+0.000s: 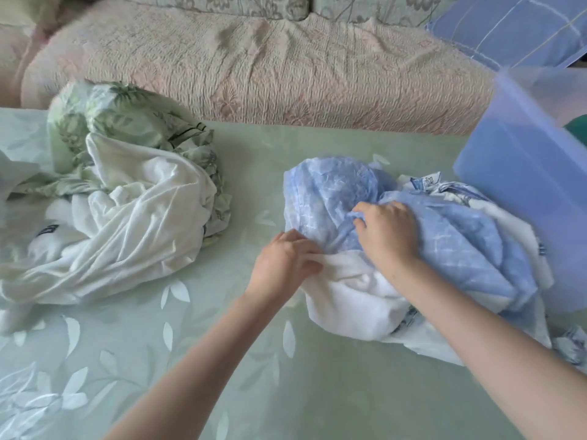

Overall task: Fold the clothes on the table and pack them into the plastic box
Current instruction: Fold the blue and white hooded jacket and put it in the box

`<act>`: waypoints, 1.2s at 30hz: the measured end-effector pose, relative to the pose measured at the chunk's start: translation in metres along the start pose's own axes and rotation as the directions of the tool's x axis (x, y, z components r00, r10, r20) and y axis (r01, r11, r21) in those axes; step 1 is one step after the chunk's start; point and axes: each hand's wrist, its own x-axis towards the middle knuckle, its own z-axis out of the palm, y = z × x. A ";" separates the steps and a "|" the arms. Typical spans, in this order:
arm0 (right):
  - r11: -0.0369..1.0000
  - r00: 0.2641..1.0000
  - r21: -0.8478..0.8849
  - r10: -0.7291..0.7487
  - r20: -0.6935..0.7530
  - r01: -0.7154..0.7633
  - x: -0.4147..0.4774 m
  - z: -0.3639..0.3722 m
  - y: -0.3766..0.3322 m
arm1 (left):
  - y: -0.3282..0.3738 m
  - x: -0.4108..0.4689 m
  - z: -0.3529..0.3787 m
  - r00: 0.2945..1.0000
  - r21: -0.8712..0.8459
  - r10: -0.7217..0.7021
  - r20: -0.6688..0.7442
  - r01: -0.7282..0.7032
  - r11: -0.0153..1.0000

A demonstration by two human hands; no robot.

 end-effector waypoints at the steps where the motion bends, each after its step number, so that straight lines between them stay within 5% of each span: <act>1: 1.000 1.000 -0.001 0.001 0.005 -0.001 0.001 0.000 0.000 | -0.001 0.002 0.000 1.000 -0.031 -0.009 -0.005 0.009 0.999; 12: 0.974 0.991 0.227 0.025 -0.131 0.005 -0.034 -0.024 -0.005 | -0.002 -0.034 -0.031 0.985 -0.283 -0.084 -0.148 0.040 0.958; 18: 0.886 0.919 0.383 -0.108 -0.380 0.263 -0.101 -0.080 -0.047 | 0.011 -0.100 -0.062 0.991 -0.319 -0.131 -0.035 0.113 0.941; 21: 0.856 0.947 0.429 -0.187 -0.260 0.287 -0.145 -0.080 -0.069 | 0.019 -0.126 -0.074 0.953 -0.637 -0.289 0.090 0.278 0.719; 24: 0.861 0.949 0.427 -0.315 0.025 0.275 -0.179 -0.076 -0.080 | 0.021 -0.142 -0.085 0.862 -0.772 -0.466 0.199 0.431 0.467; 29: 0.856 0.821 0.420 -0.457 0.341 0.301 -0.207 -0.086 -0.074 | 0.011 -0.153 -0.096 0.860 -0.639 -0.509 -0.024 0.379 0.670; 32: 0.735 0.924 0.628 -0.376 0.066 0.254 -0.189 -0.098 -0.059 | 0.004 -0.155 -0.097 0.900 -0.547 -0.435 -0.007 0.361 0.755; 34: 0.840 0.963 0.475 -0.258 -0.073 0.261 -0.160 -0.096 -0.041 | -0.001 -0.158 -0.100 0.916 -0.373 -0.400 -0.022 0.364 0.854; 36: 0.970 0.979 0.237 -0.104 0.178 0.060 -0.143 -0.096 -0.025 | -0.012 -0.163 -0.105 0.915 -0.124 -0.401 0.040 0.403 0.907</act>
